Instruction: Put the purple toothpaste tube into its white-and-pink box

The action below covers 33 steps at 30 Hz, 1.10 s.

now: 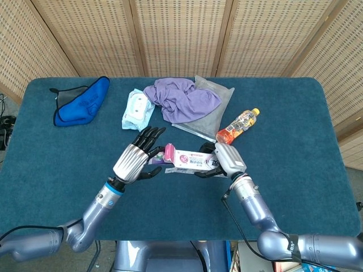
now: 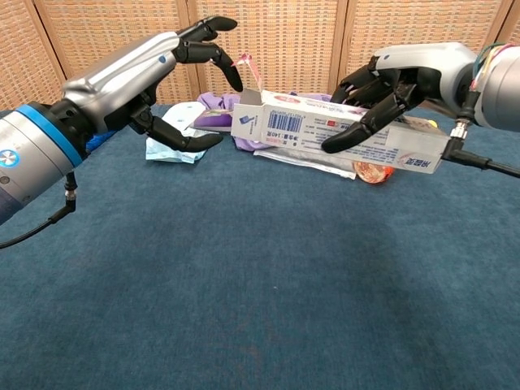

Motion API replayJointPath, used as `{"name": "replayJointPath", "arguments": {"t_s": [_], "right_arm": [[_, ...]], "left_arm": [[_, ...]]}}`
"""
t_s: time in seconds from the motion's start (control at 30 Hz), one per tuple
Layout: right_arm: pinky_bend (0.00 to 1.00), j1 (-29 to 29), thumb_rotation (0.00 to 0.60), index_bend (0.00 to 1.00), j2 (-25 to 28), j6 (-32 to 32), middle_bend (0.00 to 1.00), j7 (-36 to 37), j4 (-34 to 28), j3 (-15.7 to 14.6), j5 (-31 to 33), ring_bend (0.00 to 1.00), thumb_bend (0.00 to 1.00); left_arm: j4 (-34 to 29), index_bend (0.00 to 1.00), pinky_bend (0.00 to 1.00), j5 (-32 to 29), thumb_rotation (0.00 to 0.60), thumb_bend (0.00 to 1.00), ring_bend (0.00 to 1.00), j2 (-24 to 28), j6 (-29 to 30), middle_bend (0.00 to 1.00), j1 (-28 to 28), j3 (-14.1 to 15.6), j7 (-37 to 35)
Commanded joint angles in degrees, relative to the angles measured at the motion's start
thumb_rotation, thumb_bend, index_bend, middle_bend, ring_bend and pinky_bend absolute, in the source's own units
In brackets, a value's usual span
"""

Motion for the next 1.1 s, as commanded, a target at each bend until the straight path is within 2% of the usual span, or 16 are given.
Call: {"name": "replayJointPath", "arguments": {"t_s": [0.03,0.2,0.43,0.57,0.67,0.8,1.1], "right_arm": [[0.44,-1.45,0.6,0.62,0.34,-1.01,0.52,3.59,0.81,0.78,0.47,0.38,0.14],[0.44,-3.52,0.6,0.62,0.89,-2.05,0.52,8.82,1.69,1.84,0.18,0.38,0.14],[0.44,-8.19,0.6,0.62,1.74,-4.59,0.52,19.84,3.84,2.93,-5.38,0.38,0.14],[0.44,-9.76,0.6,0.62,1.88,-5.56,0.52,23.48,5.23,2.79,-8.73,0.38,0.14],[0.44,-12.2,0.6,0.62,2.41,-7.62,0.52,31.91,5.58,4.59,-11.1,0.38,0.14],[0.44,-14.62,0.6,0.62,2.59,-9.42,0.52,39.5,8.0,5.11,-16.33,0.38,0.14],[0.44,-17.31,0.6,0.62,2.35,-9.08,0.52,45.72,12.86,3.82,-23.19,0.38,0.14]], "left_arm": [[-1.21,0.35,0.0,1.06,0.6,0.28,0.0,1.24,1.08,0.0,0.29,0.15,-0.44],[-3.17,0.35,0.0,2.47,0.6,0.29,0.0,3.75,3.36,0.0,1.4,0.45,-0.99],[-5.05,0.35,0.0,3.25,0.6,0.29,0.0,8.23,5.96,0.0,3.77,1.34,-3.18],[-4.92,0.35,0.0,3.16,0.6,0.29,0.0,9.69,6.35,0.0,4.54,1.63,-3.72],[-4.54,0.35,0.0,2.6,0.6,0.29,0.0,10.51,7.16,0.0,5.51,1.65,-4.74],[-4.04,0.35,0.0,2.37,0.6,0.29,0.0,11.21,7.59,0.0,5.96,1.4,-5.59],[-3.96,0.35,0.0,1.61,0.6,0.29,0.0,13.46,7.35,0.0,6.54,0.85,-5.25]]}}
